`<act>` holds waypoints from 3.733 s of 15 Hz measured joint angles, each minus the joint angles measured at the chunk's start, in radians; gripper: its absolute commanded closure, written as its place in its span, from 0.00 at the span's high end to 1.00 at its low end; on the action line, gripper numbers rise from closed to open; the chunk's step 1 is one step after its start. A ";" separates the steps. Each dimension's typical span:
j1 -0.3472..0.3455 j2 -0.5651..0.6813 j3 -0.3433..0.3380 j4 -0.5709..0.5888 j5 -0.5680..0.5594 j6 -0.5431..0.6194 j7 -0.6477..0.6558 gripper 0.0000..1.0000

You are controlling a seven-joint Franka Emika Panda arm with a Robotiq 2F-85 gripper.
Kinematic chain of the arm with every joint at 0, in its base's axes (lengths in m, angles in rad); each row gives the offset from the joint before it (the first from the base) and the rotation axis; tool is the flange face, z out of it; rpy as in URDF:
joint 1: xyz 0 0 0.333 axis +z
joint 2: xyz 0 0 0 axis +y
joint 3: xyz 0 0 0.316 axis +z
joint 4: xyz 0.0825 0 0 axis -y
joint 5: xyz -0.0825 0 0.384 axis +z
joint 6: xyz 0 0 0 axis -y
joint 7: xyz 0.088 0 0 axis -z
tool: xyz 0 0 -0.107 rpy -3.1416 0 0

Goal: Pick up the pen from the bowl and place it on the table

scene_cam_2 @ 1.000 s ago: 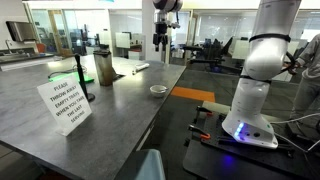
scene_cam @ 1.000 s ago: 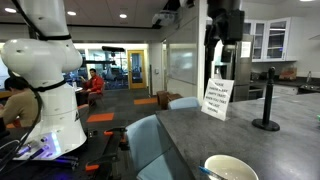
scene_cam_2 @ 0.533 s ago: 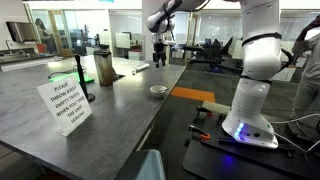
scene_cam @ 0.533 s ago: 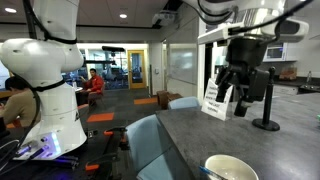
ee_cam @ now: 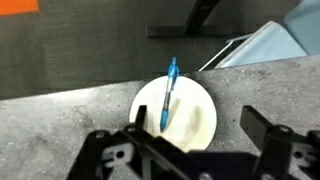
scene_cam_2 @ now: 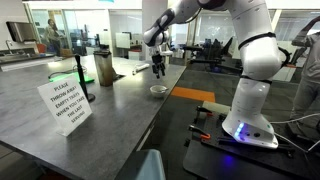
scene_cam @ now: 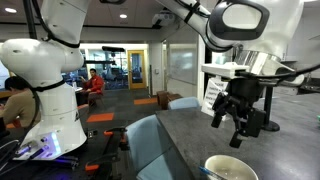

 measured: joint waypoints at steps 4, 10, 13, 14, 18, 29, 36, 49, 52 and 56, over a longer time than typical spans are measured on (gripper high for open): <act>-0.006 0.052 0.005 0.015 -0.024 0.003 0.001 0.97; -0.009 0.123 0.029 0.040 -0.024 0.006 0.006 0.90; -0.015 0.146 0.029 0.055 -0.024 0.006 0.006 0.86; -0.019 0.151 0.029 0.058 -0.024 0.006 0.006 0.84; -0.033 0.166 0.029 0.068 -0.024 0.006 0.006 0.77; -0.035 0.263 0.050 0.164 -0.024 -0.005 0.009 0.60; -0.046 0.307 0.049 0.208 -0.024 -0.032 0.009 0.39; -0.049 0.310 0.050 0.275 -0.039 -0.063 0.009 0.03; -0.041 0.240 0.052 0.280 -0.050 -0.162 0.007 0.03; -0.015 0.106 0.088 0.249 -0.033 -0.229 0.027 0.03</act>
